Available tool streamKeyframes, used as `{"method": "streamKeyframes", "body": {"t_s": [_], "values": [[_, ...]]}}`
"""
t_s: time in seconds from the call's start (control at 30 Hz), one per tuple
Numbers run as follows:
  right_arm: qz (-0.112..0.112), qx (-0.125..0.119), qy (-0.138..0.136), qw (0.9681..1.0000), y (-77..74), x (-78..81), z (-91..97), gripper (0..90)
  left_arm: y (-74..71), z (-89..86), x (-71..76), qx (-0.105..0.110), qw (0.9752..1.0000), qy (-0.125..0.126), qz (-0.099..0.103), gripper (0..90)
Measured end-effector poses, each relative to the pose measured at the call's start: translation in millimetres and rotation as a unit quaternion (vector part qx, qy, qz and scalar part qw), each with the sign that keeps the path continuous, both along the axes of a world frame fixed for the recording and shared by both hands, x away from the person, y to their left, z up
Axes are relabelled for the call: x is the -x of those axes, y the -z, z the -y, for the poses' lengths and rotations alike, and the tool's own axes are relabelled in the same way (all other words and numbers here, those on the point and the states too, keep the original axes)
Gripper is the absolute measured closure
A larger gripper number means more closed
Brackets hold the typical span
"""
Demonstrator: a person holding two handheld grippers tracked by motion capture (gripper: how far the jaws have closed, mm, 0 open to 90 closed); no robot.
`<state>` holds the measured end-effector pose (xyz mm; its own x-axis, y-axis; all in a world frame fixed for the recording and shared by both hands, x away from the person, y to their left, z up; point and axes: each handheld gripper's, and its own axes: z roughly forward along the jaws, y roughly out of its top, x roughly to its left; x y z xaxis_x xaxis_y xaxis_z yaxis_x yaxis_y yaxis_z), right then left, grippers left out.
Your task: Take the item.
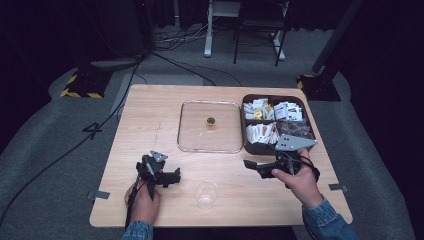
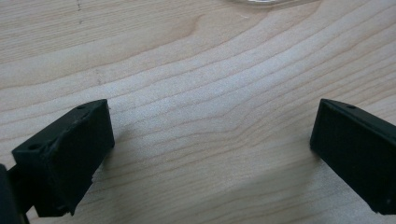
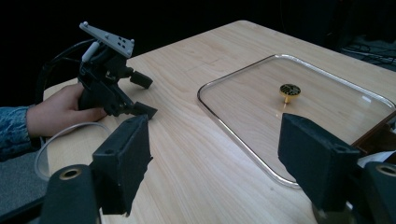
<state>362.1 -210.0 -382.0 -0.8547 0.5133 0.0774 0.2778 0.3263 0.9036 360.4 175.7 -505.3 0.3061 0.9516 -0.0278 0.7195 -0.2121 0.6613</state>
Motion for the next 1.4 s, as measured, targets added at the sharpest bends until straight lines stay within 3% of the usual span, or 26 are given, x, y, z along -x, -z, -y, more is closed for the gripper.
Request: {"method": "streamKeyframes", "body": {"t_s": [0.17, 0.3, 0.43, 0.57, 0.73, 1.13, 1.27, 1.33, 1.4], "values": [[0.014, -0.008, 0.008, 0.9998, -0.9, -6.8, 3.2, 21.6, 0.0, 0.2, 0.1, 0.000, 1.0000, -0.002, 0.001, 0.0], [0.026, -0.001, 0.017, 0.9995, 1.4, -14.4, 9.3, 20.1, 0.0, 0.3, 0.1, -0.001, 1.0000, -0.002, 0.000, 0.0], [0.033, -0.001, 0.043, 0.9985, 2.3, -26.8, 25.0, 16.6, 0.0, 0.3, 0.0, -0.001, 1.0000, -0.002, 0.001, 0.0], [0.038, 0.005, 0.052, 0.9979, -2.4, -33.8, 40.4, 16.1, 0.0, 0.6, 0.2, 0.000, 1.0000, -0.003, 0.000, 0.0], [0.022, 0.006, 0.061, 0.9979, -4.6, -41.1, 53.5, 15.9, 0.1, 1.1, 0.6, 0.001, 1.0000, -0.006, 0.000, 0.0], [0.035, 0.004, 0.119, 0.9923, -6.0, -61.3, 98.7, 16.0, 0.1, 1.3, 0.7, 0.002, 1.0000, -0.006, 0.000, 0.1], [0.036, 0.014, 0.124, 0.9916, -6.1, -64.5, 107.2, 18.5, 0.1, 1.3, 0.8, 0.002, 1.0000, -0.007, 0.000, 0.1], [0.034, 0.038, 0.115, 0.9920, -4.7, -68.7, 110.6, 21.6, 0.1, 1.5, 1.0, 0.002, 1.0000, -0.007, 0.000, 0.0], [0.035, 0.045, 0.117, 0.9916, -3.9, -70.2, 111.5, 22.4, 0.1, 1.6, 1.0, 0.002, 1.0000, -0.008, 0.000, 0.0]]}}
